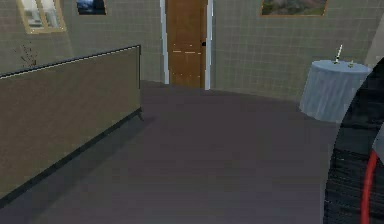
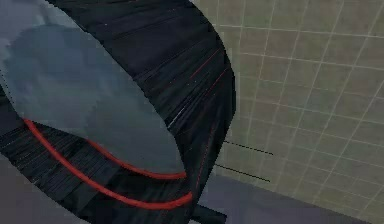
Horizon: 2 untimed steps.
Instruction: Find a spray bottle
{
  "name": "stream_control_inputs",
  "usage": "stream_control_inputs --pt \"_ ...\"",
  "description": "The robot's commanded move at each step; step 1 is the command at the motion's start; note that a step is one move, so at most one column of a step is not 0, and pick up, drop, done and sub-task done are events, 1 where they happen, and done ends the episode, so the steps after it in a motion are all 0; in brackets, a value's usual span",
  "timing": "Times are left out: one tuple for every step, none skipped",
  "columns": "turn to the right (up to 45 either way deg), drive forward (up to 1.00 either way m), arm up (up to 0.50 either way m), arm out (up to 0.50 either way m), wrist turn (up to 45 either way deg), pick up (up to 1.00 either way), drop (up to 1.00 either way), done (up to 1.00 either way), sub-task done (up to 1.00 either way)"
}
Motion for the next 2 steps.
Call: stream_control_inputs --pt "0.0 0.25 0.0 0.0 0.0 0.0 0.0 0.0 0.0" --pt "45.0 0.0 0.0 0.0 0.0 0.0 0.0 0.0 0.0"
